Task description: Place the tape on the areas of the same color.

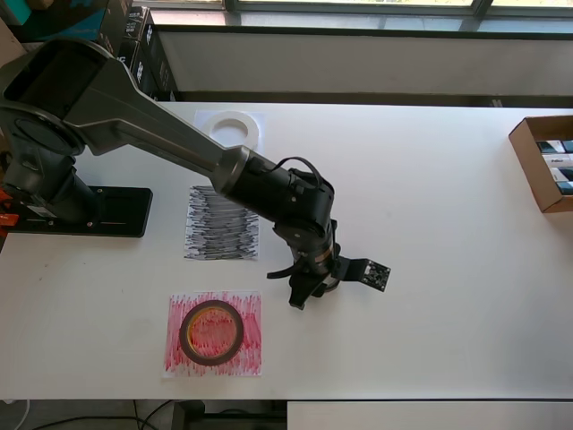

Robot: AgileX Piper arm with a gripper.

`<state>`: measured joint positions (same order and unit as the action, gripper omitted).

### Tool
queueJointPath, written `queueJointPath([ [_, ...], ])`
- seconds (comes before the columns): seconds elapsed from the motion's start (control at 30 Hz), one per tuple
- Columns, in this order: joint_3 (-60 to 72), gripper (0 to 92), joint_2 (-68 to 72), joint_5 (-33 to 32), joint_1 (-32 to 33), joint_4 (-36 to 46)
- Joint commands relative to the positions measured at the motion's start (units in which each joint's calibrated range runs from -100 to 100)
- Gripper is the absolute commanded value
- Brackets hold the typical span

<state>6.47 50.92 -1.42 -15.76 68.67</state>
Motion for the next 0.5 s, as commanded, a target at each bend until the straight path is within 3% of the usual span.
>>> queueJointPath([
  [0.0,0.39,54.7,-0.31,0.35,-0.41,0.36],
  [0.47,0.84,54.7,1.19,0.35,-1.44,0.53],
])
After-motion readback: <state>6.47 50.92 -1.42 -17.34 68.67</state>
